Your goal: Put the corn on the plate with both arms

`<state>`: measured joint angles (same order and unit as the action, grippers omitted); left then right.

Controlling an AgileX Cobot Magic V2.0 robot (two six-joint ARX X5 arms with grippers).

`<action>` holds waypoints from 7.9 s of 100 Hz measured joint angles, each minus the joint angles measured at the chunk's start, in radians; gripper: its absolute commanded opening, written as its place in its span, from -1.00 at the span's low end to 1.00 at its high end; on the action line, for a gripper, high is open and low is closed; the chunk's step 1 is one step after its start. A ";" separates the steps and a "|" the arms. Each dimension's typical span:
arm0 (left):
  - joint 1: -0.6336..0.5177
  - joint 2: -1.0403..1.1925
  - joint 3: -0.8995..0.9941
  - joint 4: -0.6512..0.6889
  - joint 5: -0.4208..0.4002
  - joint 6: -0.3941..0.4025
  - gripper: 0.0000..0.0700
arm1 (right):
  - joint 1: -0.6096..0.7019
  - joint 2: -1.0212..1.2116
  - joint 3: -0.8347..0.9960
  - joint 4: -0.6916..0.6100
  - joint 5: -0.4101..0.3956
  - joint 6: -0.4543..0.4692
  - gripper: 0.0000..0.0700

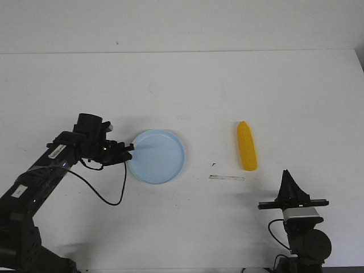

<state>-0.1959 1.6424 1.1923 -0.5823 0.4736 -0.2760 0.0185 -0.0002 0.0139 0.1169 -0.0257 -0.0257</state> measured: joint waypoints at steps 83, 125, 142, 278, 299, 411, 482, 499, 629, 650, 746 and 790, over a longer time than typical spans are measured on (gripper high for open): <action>-0.147 0.080 0.000 0.162 0.000 -0.161 -0.87 | 0.000 0.000 0.000 0.000 0.000 0.000 -0.96; -0.154 0.080 0.000 0.163 0.001 -0.162 -0.15 | 0.000 0.000 0.000 0.000 0.000 0.000 -0.96; -0.154 0.079 0.000 0.157 0.001 -0.161 -0.15 | 0.000 0.000 0.000 0.000 0.000 0.000 -0.96; 0.166 -0.910 -0.714 0.782 -0.296 0.241 -1.00 | 0.000 0.000 0.000 0.000 0.000 0.000 -0.96; 0.179 -1.147 -0.869 0.783 -0.321 0.242 -1.00 | 0.000 0.000 0.000 0.000 0.000 0.000 -0.96; 0.181 -1.482 -0.889 0.673 -0.442 0.244 -1.00 | 0.000 0.000 0.000 0.000 0.000 0.000 -0.96; 0.181 -1.482 -0.889 0.673 -0.442 0.245 -1.00 | 0.001 0.080 0.188 -0.192 -0.009 0.002 -0.98; 0.181 -1.482 -0.889 0.673 -0.442 0.244 -1.00 | 0.004 0.228 0.337 -0.332 -0.009 0.003 -0.98; 0.181 -1.482 -0.889 0.673 -0.442 0.245 -1.00 | 0.189 1.550 1.339 -0.946 -0.028 0.304 -0.73; 0.181 -1.482 -0.889 0.673 -0.442 0.244 -1.00 | 0.189 1.650 1.409 -1.007 -0.027 0.304 0.55; 0.181 -1.482 -0.889 0.673 -0.442 0.244 -1.00 | 0.182 1.820 1.410 -1.018 0.051 0.268 0.34; 0.181 -1.482 -0.889 0.673 -0.442 0.244 -1.00 | 0.174 1.830 1.412 -1.013 0.049 0.265 -0.26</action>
<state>-0.0151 0.1604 0.3031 0.0906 0.0315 -0.0319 0.1925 1.8297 1.4261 -0.8963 0.0231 0.2394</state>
